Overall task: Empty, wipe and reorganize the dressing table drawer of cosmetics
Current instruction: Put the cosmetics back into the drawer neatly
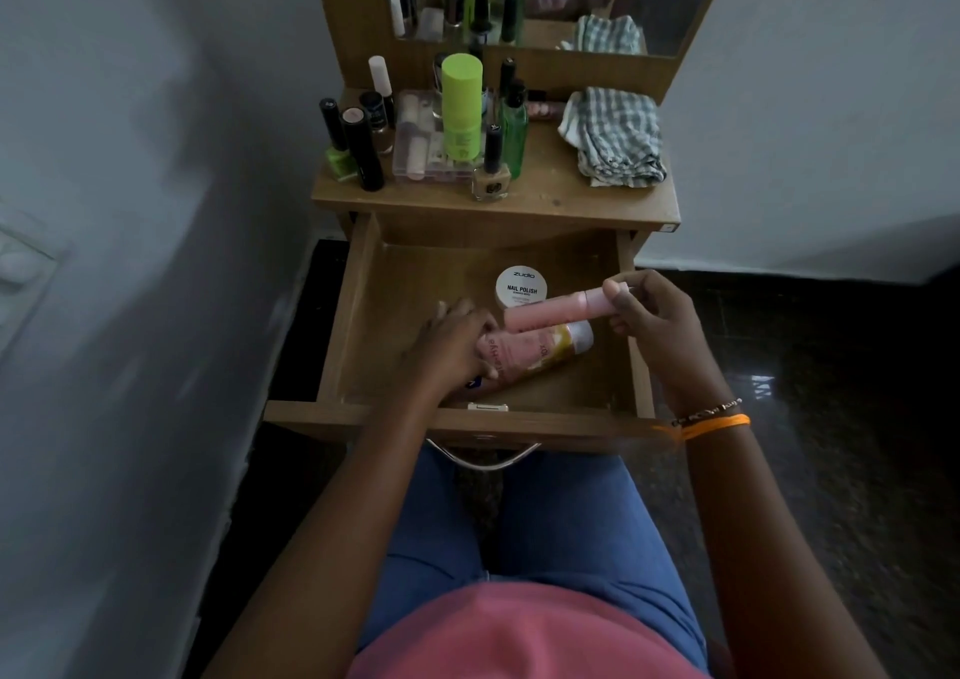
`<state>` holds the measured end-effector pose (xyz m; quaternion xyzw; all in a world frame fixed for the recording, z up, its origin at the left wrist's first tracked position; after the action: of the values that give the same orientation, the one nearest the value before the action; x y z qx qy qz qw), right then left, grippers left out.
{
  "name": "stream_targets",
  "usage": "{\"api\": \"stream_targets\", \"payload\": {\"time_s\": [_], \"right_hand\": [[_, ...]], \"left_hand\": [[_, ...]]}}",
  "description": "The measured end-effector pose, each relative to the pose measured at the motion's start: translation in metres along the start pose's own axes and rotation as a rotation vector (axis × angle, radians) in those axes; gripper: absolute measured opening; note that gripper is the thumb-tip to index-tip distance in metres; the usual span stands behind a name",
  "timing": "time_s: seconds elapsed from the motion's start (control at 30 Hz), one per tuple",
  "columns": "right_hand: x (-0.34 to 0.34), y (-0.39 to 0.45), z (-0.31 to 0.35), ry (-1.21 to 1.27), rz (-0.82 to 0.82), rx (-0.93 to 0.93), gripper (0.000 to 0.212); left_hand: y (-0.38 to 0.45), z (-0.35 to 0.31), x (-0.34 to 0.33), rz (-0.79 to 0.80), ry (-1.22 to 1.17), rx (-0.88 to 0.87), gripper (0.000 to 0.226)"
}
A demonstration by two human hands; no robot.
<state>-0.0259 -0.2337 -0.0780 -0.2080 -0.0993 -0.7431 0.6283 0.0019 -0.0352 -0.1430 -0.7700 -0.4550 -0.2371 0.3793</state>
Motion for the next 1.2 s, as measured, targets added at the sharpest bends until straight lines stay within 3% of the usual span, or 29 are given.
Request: {"api": "stream_targets", "payload": {"time_s": [0.2,0.43,0.57,0.7,0.87,1.07,1.2], "right_hand": [[0.014,-0.003,0.008,0.090,-0.105,0.039,0.004],[0.027,-0.005,0.016,0.222,-0.223,0.049,0.008],[0.021,-0.007,0.013,0.260,-0.208,0.029,0.012],[0.018,-0.007,0.013,0.272,-0.206,0.030,0.009],[0.022,-0.008,0.014,0.297,-0.239,0.028,0.009],[0.029,-0.010,0.008,0.343,-0.275,-0.007,0.009],[0.031,-0.010,0.004,0.366,-0.268,-0.008,0.009]], "left_hand": [[-0.005,-0.004,-0.001,0.121,-0.288,0.033,0.035],[-0.004,-0.006,-0.004,0.150,-0.304,0.039,0.043],[0.000,0.003,0.001,0.115,-0.312,0.064,0.044],[0.009,-0.006,0.022,-0.003,-0.362,-0.017,0.038],[0.012,-0.028,0.018,0.011,-0.494,0.038,0.049],[0.010,-0.046,-0.032,0.142,-0.721,0.149,0.059],[0.011,-0.051,-0.042,0.175,-0.781,0.133,0.072]]}}
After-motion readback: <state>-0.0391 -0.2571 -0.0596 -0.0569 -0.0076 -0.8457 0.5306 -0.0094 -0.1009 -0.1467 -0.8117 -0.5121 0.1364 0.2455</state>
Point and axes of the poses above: each hand's wrist, its own y-axis towards the middle knuckle, its own x-axis out of the back of the hand, z = x × y, the point moved 9 cm from there along y, towards the middle knuckle, and after that the axes turned 9 degrees about -y, right-handed, at the moved point
